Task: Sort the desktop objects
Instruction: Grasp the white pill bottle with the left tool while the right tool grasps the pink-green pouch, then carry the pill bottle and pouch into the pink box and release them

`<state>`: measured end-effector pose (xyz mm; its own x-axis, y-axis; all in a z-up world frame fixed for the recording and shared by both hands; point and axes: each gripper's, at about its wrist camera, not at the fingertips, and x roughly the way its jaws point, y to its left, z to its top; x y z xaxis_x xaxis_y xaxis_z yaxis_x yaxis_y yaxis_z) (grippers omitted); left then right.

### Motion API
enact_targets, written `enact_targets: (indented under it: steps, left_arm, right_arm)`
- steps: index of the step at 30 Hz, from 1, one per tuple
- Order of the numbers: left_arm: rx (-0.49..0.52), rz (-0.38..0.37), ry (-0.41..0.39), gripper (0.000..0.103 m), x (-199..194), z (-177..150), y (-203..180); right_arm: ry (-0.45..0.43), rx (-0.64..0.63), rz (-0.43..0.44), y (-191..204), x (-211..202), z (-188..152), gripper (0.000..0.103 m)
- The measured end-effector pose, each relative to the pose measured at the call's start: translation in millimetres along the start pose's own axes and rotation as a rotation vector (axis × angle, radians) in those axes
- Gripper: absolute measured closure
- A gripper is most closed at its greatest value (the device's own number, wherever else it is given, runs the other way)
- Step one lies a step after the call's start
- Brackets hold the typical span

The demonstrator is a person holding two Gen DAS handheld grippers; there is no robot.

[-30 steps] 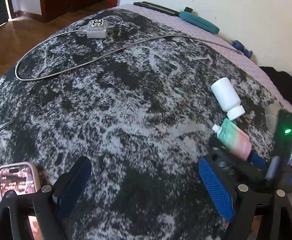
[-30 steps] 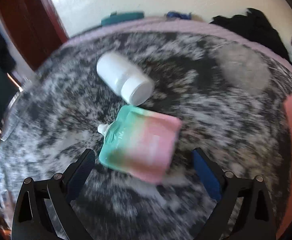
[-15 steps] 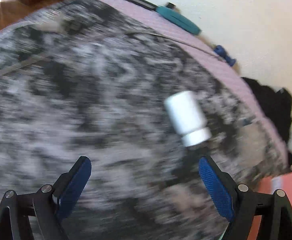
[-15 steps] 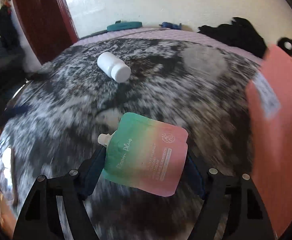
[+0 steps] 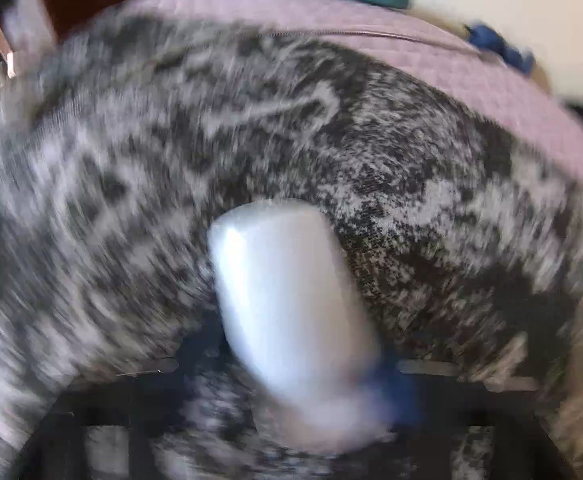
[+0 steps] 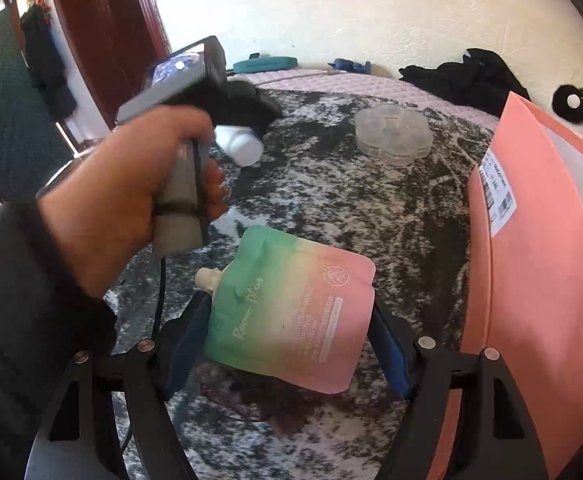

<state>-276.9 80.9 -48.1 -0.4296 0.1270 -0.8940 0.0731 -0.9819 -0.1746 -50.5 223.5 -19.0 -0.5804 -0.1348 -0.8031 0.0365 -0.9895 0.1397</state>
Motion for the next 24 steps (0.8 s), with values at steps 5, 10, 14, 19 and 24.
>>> enact_targets:
  steps: [5,10,14,19,24]
  left_arm:
    - [0.099,0.033,-0.041,0.058,-9.3,-13.3,-7.9]
    - [0.186,0.033,-0.188,0.057,-104.3,-82.8,5.8]
    - [0.211,0.027,-0.270,0.057,-165.9,-116.5,21.4]
    - [0.244,0.054,-0.361,0.057,-228.3,-147.1,21.6]
    - [0.288,0.009,-0.399,0.057,-267.2,-172.0,-6.6]
  right_arm:
    - [-0.038,0.003,0.020,-2.7,-15.2,6.8,0.025]
    - [-0.076,-0.003,0.041,8.1,-36.2,7.5,0.025]
    - [-0.131,-0.042,0.058,30.1,-67.6,4.9,0.025]
    - [-0.216,-0.113,0.036,48.6,-119.0,-6.4,0.025]
    - [-0.276,-0.110,0.001,31.8,-169.4,-20.2,0.025]
